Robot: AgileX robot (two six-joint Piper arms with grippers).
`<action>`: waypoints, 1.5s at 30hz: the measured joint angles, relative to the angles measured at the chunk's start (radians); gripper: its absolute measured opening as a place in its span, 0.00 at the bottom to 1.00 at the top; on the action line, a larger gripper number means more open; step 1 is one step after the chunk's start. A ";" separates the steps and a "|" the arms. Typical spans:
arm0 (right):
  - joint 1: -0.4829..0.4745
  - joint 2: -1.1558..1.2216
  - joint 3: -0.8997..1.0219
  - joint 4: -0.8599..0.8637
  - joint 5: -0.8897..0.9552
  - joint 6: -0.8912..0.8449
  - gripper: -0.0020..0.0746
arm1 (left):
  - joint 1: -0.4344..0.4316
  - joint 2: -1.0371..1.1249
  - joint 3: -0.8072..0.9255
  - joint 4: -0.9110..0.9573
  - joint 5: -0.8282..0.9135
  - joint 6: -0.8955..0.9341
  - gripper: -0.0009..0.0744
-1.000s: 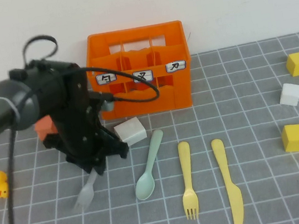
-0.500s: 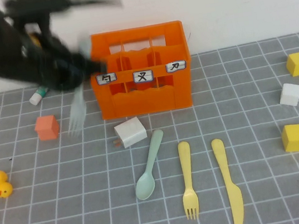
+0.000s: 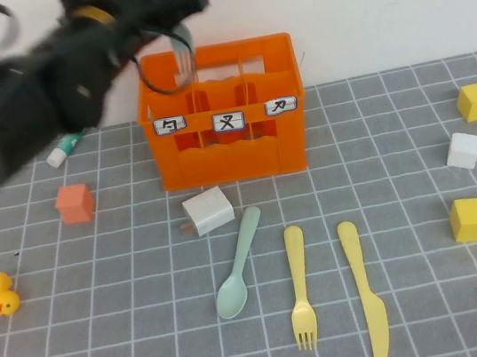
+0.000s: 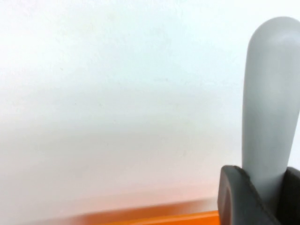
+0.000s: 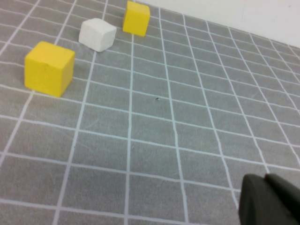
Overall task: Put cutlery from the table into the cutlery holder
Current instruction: Place the fork on the box, then pick up the spoon
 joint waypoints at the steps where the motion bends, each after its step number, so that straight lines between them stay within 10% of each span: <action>1: 0.000 0.000 0.000 0.000 0.000 0.000 0.02 | -0.003 0.020 0.000 0.008 -0.036 0.000 0.19; 22: 0.000 0.000 0.000 -0.001 0.000 0.000 0.02 | -0.036 0.168 0.002 0.167 -0.125 -0.053 0.20; 32: 0.000 0.000 0.000 -0.001 0.000 0.000 0.02 | -0.036 0.162 0.002 0.225 -0.129 -0.051 0.68; 45: 0.000 0.000 0.000 -0.002 0.000 0.000 0.02 | -0.036 -0.227 0.004 0.316 0.261 -0.007 0.05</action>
